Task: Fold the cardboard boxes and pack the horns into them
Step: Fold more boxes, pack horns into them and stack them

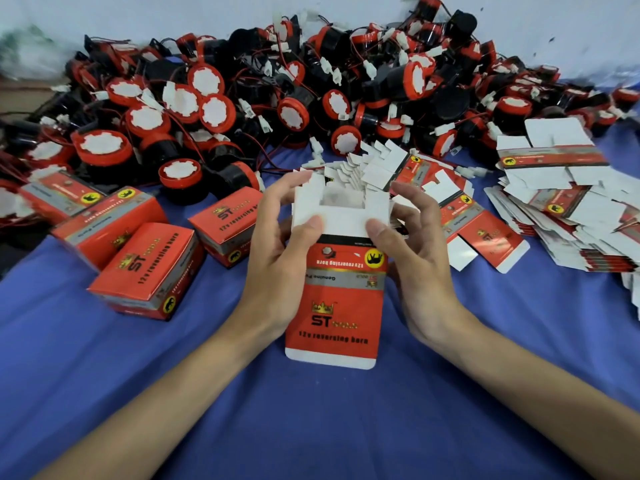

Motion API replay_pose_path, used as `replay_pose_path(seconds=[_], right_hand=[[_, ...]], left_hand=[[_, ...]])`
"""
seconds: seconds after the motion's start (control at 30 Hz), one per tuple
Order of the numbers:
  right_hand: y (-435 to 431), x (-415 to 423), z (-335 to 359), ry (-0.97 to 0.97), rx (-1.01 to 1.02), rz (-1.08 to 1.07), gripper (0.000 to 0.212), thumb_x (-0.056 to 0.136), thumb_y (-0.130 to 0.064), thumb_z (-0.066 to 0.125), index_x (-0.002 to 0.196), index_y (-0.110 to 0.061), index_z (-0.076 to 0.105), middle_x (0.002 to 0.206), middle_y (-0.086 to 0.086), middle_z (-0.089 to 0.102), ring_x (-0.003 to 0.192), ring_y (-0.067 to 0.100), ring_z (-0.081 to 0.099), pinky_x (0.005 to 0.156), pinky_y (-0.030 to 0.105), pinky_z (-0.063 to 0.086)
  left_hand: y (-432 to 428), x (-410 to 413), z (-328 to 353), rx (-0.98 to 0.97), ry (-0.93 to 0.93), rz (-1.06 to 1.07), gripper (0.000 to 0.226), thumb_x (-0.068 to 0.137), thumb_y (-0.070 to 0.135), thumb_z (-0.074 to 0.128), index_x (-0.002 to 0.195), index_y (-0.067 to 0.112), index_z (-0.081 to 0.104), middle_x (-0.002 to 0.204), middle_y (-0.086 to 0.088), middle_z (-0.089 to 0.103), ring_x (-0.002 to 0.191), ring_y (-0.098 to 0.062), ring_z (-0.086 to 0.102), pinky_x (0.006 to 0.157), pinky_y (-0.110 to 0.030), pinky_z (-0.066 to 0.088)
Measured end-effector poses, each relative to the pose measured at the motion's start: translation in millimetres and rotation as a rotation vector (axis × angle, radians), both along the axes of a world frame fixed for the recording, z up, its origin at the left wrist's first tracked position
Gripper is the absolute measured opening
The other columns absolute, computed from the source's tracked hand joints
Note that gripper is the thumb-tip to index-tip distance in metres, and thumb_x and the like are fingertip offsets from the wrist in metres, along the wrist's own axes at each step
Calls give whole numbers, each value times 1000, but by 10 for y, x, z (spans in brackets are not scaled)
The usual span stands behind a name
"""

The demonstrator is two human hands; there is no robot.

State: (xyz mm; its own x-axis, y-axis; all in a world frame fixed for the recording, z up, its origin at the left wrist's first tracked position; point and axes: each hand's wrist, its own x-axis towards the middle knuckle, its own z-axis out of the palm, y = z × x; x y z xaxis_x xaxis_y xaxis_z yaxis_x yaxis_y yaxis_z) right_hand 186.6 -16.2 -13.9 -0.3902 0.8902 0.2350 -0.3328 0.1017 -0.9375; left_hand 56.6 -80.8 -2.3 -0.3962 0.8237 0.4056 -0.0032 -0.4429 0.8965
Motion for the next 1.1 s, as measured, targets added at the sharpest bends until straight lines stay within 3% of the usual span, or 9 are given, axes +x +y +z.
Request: replay_pose_path(seconds=[0.2, 0.27, 0.4, 0.47, 0.6, 0.73, 0.87, 1.0, 1.1], right_hand=[[-44, -28, 4, 62, 111, 23, 30, 79, -1, 50, 101, -21, 51, 85, -11, 60, 64, 5, 60, 54, 20, 49], [-68, -37, 9, 2, 185, -1, 22, 83, -5, 49, 100, -20, 51, 76, -12, 59, 58, 2, 55, 51, 17, 46], [-107, -47, -22, -166, 291, -129, 23, 87, -36, 51, 109, -33, 56, 107, -10, 61, 75, 16, 57, 65, 34, 50], [-132, -62, -27, -171, 322, -135, 30, 88, -37, 51, 118, -40, 54, 121, -6, 61, 87, 24, 60, 77, 42, 52], [-163, -74, 8, -72, 329, -131, 40, 93, -18, 56, 127, -38, 47, 116, -20, 65, 91, 4, 63, 71, 19, 52], [-142, -72, 9, -68, 292, -118, 26, 91, -11, 56, 111, -25, 61, 99, -23, 69, 93, -3, 64, 74, 13, 50], [-155, -70, 15, -152, 360, -202, 26, 91, -12, 54, 111, -25, 63, 120, -8, 60, 116, 1, 54, 89, 14, 46], [-152, -58, 34, -167, 417, -192, 31, 89, -3, 52, 107, -26, 61, 111, -1, 55, 105, -7, 53, 78, 5, 43], [-142, -38, 40, -173, 375, -109, 27, 87, -5, 49, 104, -22, 63, 108, -2, 64, 104, 2, 59, 80, 12, 45]], left_hand=[[26, 24, 29, -92, 62, 113, 30, 73, 10, 48, 86, 35, 59, 106, -12, 53, 85, -12, 57, 59, -15, 45], [38, 20, 18, -115, 137, 185, 16, 74, 12, 49, 77, 26, 56, 104, -5, 50, 97, -3, 54, 68, -9, 43], [11, 45, 2, -104, 206, 265, 12, 77, 14, 53, 69, 22, 56, 105, 6, 45, 102, 12, 48, 77, -1, 38], [14, 37, 1, -74, 245, 291, 17, 78, 9, 52, 74, 25, 57, 110, 8, 42, 104, 14, 45, 80, -3, 39], [-9, 47, 13, -24, 142, 161, 32, 81, 2, 49, 102, 26, 52, 108, -2, 55, 93, -11, 59, 69, -21, 49], [-10, 33, 31, -68, 65, 158, 29, 79, 5, 51, 101, 24, 54, 105, -6, 63, 89, -19, 63, 63, -21, 49], [-11, 28, 30, -96, 133, 163, 27, 79, 10, 50, 102, 22, 59, 102, -9, 66, 89, -20, 64, 68, -23, 49], [-4, 16, 27, -115, 196, 131, 36, 79, 10, 47, 110, 17, 65, 110, -3, 67, 101, -19, 64, 81, -28, 50], [-13, 20, 22, -126, 218, 96, 38, 81, 11, 48, 113, 16, 68, 110, 0, 69, 99, -16, 66, 78, -25, 52]])
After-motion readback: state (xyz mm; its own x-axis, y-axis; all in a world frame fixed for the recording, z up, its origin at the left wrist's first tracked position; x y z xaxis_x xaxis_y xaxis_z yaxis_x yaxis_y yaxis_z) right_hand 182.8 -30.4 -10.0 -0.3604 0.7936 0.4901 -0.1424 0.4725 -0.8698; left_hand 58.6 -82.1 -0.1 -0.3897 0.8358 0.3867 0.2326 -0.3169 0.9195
